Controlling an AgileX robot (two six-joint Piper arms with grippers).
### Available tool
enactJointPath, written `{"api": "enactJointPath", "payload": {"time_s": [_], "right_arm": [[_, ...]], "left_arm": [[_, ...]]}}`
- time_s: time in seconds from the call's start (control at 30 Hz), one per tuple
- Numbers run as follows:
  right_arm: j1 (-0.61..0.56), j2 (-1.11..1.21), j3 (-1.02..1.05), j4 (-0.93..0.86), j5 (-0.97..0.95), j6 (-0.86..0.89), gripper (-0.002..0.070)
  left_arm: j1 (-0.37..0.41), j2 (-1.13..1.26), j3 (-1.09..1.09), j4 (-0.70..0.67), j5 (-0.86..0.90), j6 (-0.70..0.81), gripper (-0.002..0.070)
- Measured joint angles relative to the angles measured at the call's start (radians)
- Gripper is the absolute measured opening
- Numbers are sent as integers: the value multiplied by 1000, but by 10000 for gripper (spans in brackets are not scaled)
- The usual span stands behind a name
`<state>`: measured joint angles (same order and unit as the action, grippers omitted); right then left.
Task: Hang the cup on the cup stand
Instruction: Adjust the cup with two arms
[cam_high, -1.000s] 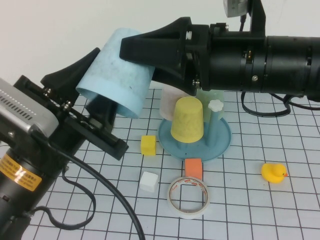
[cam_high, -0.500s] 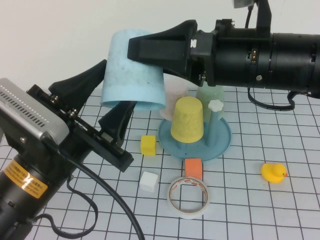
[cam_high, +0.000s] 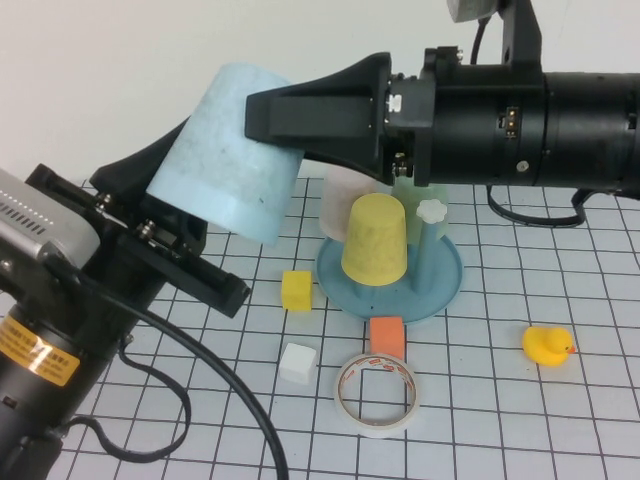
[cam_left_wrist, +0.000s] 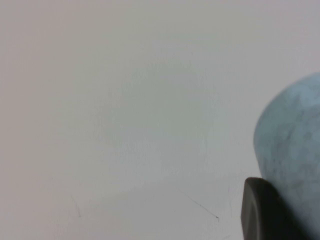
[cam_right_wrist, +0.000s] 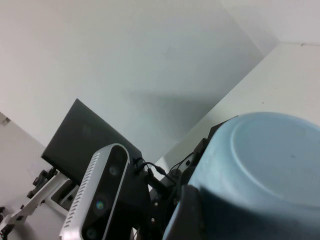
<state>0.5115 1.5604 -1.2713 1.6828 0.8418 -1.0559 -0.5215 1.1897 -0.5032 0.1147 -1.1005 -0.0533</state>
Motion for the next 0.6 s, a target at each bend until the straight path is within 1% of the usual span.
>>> {"api": "enactJointPath", "payload": {"time_s": [0.03, 0.17, 0.3, 0.37, 0.6], "right_arm": [[0, 0, 0, 0, 2, 0, 555], [0, 0, 0, 0, 7, 0, 557], [9, 0, 0, 0, -33, 26, 654], [22, 0, 0, 0, -67, 44, 674], [48, 14, -18, 2, -94, 59, 691]], "left_arm": [[0, 0, 0, -4, -2, 0, 57], [0, 0, 0, -4, -6, 0, 52], [0, 0, 0, 25, -6, 4, 37], [0, 0, 0, 41, -1, 8, 32], [0, 0, 0, 63, 1, 15, 30]]}}
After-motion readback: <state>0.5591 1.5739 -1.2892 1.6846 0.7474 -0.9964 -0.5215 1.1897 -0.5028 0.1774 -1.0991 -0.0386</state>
